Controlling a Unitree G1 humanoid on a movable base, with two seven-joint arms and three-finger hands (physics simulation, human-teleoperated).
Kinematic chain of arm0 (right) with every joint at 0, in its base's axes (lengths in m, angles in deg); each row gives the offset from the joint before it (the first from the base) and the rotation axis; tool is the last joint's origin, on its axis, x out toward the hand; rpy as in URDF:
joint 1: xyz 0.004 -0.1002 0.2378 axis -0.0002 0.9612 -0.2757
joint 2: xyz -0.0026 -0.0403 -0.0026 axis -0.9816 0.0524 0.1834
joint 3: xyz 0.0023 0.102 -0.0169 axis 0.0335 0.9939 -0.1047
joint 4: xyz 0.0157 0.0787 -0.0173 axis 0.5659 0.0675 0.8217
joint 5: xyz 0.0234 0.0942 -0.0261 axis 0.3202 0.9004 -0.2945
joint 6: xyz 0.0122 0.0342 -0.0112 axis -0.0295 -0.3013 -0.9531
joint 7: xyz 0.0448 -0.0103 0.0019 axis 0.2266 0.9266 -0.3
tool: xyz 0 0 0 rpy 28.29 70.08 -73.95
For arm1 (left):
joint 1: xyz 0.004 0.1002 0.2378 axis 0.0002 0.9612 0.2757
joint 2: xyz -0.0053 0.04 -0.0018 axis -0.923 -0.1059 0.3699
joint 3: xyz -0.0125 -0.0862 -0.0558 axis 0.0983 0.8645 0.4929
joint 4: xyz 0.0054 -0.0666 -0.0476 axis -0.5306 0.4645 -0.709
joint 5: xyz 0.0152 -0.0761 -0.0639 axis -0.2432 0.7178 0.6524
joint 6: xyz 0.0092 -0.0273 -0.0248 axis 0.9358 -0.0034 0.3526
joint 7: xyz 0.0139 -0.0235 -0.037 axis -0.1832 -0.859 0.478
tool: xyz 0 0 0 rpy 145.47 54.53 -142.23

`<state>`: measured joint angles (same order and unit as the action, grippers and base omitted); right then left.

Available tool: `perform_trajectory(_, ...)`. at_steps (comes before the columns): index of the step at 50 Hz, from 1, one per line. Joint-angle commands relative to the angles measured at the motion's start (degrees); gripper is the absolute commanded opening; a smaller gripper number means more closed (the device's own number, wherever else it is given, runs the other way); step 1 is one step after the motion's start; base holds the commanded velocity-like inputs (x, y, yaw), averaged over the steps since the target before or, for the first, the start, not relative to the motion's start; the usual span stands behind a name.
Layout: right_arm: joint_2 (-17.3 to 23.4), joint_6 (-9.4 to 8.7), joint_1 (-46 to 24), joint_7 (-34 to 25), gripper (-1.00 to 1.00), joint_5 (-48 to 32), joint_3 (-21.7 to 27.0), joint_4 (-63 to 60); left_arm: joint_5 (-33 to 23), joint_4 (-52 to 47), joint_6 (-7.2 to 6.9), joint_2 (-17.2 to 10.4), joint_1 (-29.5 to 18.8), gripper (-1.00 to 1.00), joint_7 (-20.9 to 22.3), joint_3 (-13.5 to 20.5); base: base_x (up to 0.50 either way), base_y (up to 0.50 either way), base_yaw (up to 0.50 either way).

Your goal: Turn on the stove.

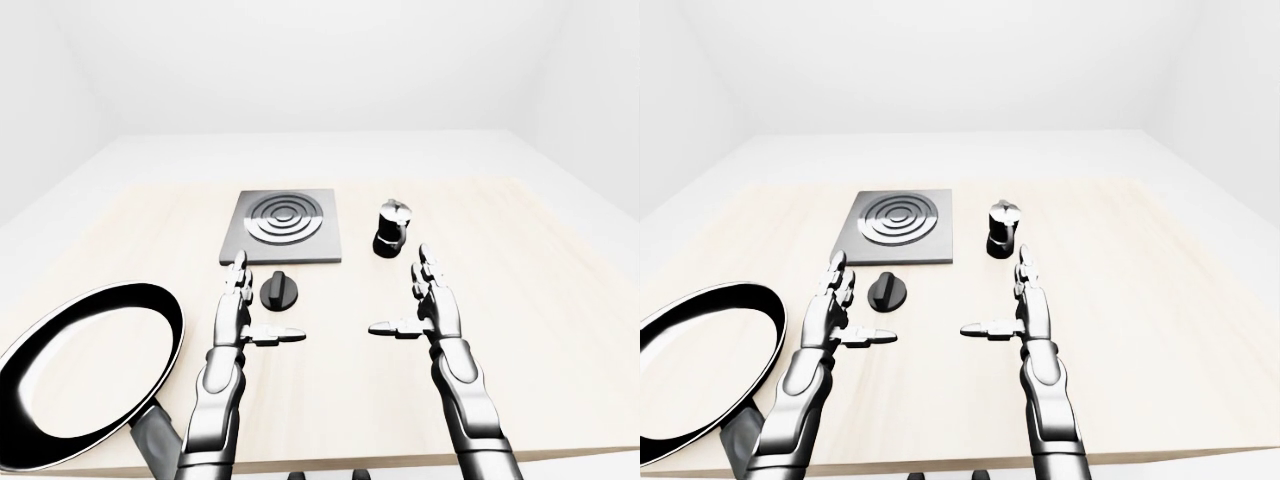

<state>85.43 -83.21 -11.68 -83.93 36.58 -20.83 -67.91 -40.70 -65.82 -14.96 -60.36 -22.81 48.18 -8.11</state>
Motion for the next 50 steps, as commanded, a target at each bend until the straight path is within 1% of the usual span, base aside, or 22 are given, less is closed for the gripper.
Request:
perform_trajectory(1, 0.0, 0.0, 0.0, 0.0, 1.0, 0.0, 0.0, 0.0, 0.0, 0.4, 0.24, 0.0, -0.1, 1.0, 0.1, 0.0, 0.0, 0.0, 0.0)
perform_trajectory(5, 0.0, 0.25, -0.1, 0.0, 1.0, 0.0, 0.0, 0.4, 0.0, 0.1, -0.09, 0.0, -0.1, 1.0, 0.0, 0.0, 0.0, 0.0, 0.0)
perform_trajectory(8, 0.0, 0.08, -0.1, 0.0, 1.0, 0.0, 0.0, 0.3, 0.1, 0.9, 0.18, -0.1, -0.4, 1.0, 0.1, 0.1, 0.0, 0.0, 0.0)
perform_trajectory(11, 0.0, 0.07, 0.0, 0.0, 1.0, 0.0, 0.0, 0.1, 0.2, 1.0, 0.01, -0.1, -0.4, 1.0, 0.1, 0.1, 0.0, 0.0, 0.0)
perform_trajectory(13, 0.0, 0.24, -0.2, 0.0, 1.0, 0.0, 0.0, 0.4, 0.1, 1.2, -0.25, -0.1, -0.6, 1.0, 0.1, 0.1, 0.0, 0.0, 0.0)
perform_trajectory(19, 0.0, -0.12, -0.4, 0.0, 1.0, 0.1, 0.0, 0.6, 0.3, 2.4, -0.93, -0.3, -1.5, 1.0, 0.3, 0.3, 0.0, 0.0, 0.0)
perform_trajectory(21, 0.0, 0.13, -0.6, 0.0, 1.0, 0.2, 0.1, 1.1, 0.1, 3.1, -1.23, -0.3, -1.9, 1.0, 0.0, 0.3, 0.0, 0.0, 0.0)
perform_trajectory(22, 0.1, 0.02, -0.7, 0.0, 1.0, 0.3, 0.1, 1.2, 0.0, 3.0, -1.73, -0.4, -2.0, 1.0, 0.0, 0.3, 0.0, 0.0, 0.0)
perform_trajectory(25, 0.1, -0.45, -0.6, 0.1, 1.0, 0.4, 0.2, 0.7, -0.5, 4.2, -1.86, -0.5, -3.0, 1.0, -0.6, 0.5, 0.0, 0.0, 0.0)
perform_trajectory(26, 0.1, -0.36, -0.6, 0.1, 1.0, 0.4, 0.2, 0.9, -0.7, 4.8, -1.52, -0.6, -3.2, 1.0, -0.7, 0.5, 0.0, 0.0, 0.0)
perform_trajectory(27, 0.1, -0.14, -0.7, 0.1, 1.0, 0.4, 0.2, 1.2, -0.9, 5.7, -0.87, -0.7, -3.6, 1.0, -0.8, 0.6, 0.0, 0.0, 0.0)
perform_trajectory(30, 0.1, -0.59, -0.7, 0.2, 1.0, 0.5, 0.2, 0.9, -1.1, 6.9, -0.59, -0.8, -4.3, 1.0, -1.0, 0.7, 0.0, 0.0, 0.0)
perform_trajectory(35, 0.1, -0.76, -1.0, 0.4, 1.0, 0.7, 0.4, 1.4, -1.0, 9.0, -1.24, -1.1, -5.8, 1.0, -1.1, 1.0, 0.0, 0.0, 0.0)
perform_trajectory(37, 0.1, -0.95, -1.0, 0.4, 1.0, 0.7, 0.4, 1.2, -1.0, 10.4, -0.92, -1.3, -6.5, 1.0, -1.3, 1.2, 0.0, 0.0, 0.0)
perform_trajectory(38, 0.1, -1.1, -0.9, 0.4, 1.0, 0.7, 0.3, 1.0, -1.1, 10.5, -1.0, -1.3, -6.7, 1.0, -1.4, 1.2, 0.0, 0.0, 0.0)
perform_trajectory(40, 0.2, -1.08, -0.9, 0.4, 1.0, 0.5, 0.3, 1.2, -1.5, 11.9, -0.2, -1.5, -7.5, 1.0, -1.7, 1.2, 0.0, 0.0, 0.0)
perform_trajectory(42, 0.1, -0.97, -0.9, 0.4, 1.0, 0.6, 0.3, 1.3, -1.4, 12.8, -0.14, -1.6, -8.2, 1.0, -1.7, 1.4, 0.0, 0.0, 0.0)
perform_trajectory(43, 0.1, -1.0, -0.9, 0.4, 1.0, 0.6, 0.3, 1.3, -1.5, 14.4, 0.45, -1.8, -8.9, 1.0, -1.8, 1.5, 0.0, 0.0, 0.0)
perform_trajectory(46, 0.1, -1.04, -0.9, 0.4, 1.0, 0.6, 0.3, 1.2, -1.1, 15.8, 0.45, -2.0, -9.7, 1.0, -1.7, 1.7, 0.0, 0.0, 0.0)
perform_trajectory(48, 0.1, -0.99, -0.9, 0.4, 1.0, 0.6, 0.3, 1.4, -1.2, 17.2, 1.1, -2.2, -10.3, 1.0, -1.8, 1.8, 0.0, 0.0, 0.0)
perform_trajectory(49, 0.1, -0.72, -1.0, 0.4, 1.0, 0.6, 0.3, 1.6, -1.2, 17.5, 1.19, -2.2, -10.4, 1.0, -1.8, 1.7, 0.0, 0.0, 0.0)
perform_trajectory(50, 0.1, -0.91, -1.0, 0.4, 1.0, 0.5, 0.2, 1.4, -1.1, 17.9, 1.26, -2.3, -10.7, 1.0, -1.7, 1.8, 0.0, 0.0, 0.0)
